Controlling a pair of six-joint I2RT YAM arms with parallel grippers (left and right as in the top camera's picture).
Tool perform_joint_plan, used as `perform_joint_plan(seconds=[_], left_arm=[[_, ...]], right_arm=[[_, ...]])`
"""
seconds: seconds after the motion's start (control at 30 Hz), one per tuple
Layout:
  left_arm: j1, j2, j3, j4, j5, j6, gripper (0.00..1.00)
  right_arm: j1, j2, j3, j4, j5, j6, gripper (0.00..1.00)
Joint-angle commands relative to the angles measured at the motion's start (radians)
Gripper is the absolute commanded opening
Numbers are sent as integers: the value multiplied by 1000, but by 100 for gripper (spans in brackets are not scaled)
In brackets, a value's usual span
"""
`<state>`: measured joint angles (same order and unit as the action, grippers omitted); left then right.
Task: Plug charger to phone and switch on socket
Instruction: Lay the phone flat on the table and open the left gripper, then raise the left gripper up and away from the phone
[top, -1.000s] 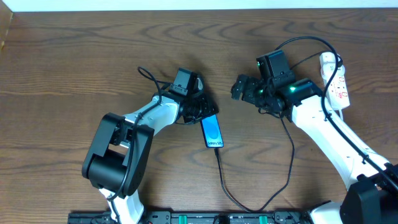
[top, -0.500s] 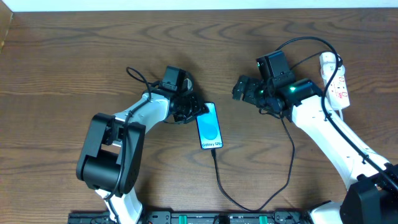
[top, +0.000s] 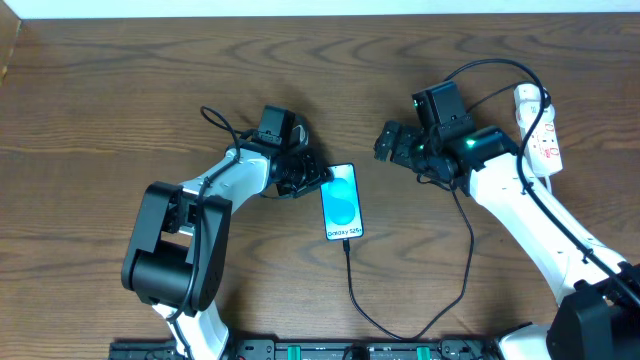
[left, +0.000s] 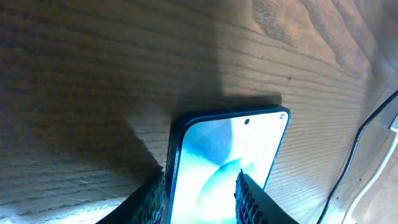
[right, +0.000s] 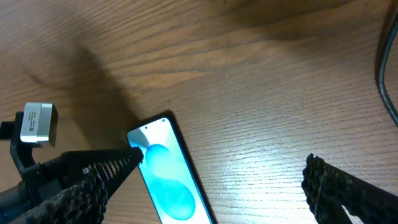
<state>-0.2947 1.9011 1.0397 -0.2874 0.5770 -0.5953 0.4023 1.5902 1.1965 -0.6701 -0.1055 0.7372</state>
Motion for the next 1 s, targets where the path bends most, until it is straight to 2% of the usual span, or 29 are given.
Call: perform_joint_plan(seconds=[0.0,0.23,0.47,0.8,0.97], left_arm=[[11,45,-30,-26,-126,39,38],[48,35,-29,-35,-126,111,38],[117,-45,-27,-86,-138,209,38],[146,-314,-27,-281,-525,365,38],[146,-479,-27,-330,-590,378,39]], right_arm=[[-2,-15,6,-6,18,-14,99],[-2,-15,6,-23,29,-14,99],[-2,-15,6,-26,29,-14,99],[-2,-15,6,-26,40,-13,99],[-2,-15,6,-26,40,-13,99]])
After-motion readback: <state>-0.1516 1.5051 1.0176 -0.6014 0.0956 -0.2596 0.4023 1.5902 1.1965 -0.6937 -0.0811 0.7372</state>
